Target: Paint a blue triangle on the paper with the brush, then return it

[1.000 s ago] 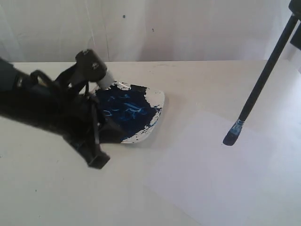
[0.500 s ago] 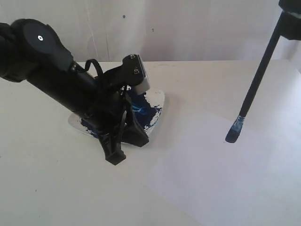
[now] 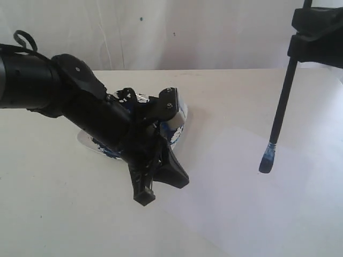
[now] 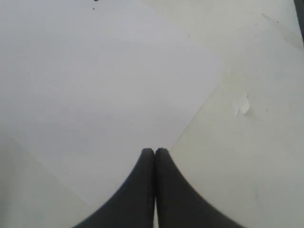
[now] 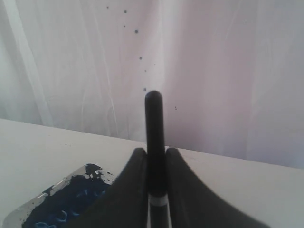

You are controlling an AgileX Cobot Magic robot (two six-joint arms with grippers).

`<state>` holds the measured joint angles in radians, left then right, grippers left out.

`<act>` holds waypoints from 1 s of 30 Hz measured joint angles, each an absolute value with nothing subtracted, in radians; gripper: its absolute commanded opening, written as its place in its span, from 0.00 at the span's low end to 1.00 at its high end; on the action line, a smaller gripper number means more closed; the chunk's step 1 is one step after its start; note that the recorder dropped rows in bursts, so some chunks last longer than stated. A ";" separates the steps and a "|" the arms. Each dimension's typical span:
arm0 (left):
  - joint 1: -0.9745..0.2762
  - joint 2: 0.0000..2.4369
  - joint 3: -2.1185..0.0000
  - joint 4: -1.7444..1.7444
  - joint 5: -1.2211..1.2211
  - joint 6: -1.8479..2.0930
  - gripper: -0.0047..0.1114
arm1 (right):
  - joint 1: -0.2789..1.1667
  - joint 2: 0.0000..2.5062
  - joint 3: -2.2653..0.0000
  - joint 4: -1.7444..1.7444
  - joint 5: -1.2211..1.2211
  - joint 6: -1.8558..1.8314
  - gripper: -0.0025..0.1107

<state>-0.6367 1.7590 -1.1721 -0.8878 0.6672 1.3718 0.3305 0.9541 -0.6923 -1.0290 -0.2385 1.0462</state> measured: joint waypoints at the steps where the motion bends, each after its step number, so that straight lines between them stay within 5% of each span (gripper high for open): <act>1: -0.637 1.770 -1.172 -0.907 0.673 1.392 0.04 | 0.331 0.952 -0.692 -1.029 -0.221 1.046 0.02; 10: -0.643 1.883 -1.172 -1.001 0.658 1.567 0.04 | 0.331 0.913 -0.665 -1.029 -0.191 1.046 0.02; 20: -0.787 1.893 -1.177 -0.782 0.433 1.437 0.04 | 0.331 0.911 -0.665 -1.029 -0.189 1.044 0.02; 30: -0.792 1.913 -1.360 -0.482 0.634 1.134 0.04 | 0.331 0.911 -0.665 -1.029 -0.189 1.044 0.02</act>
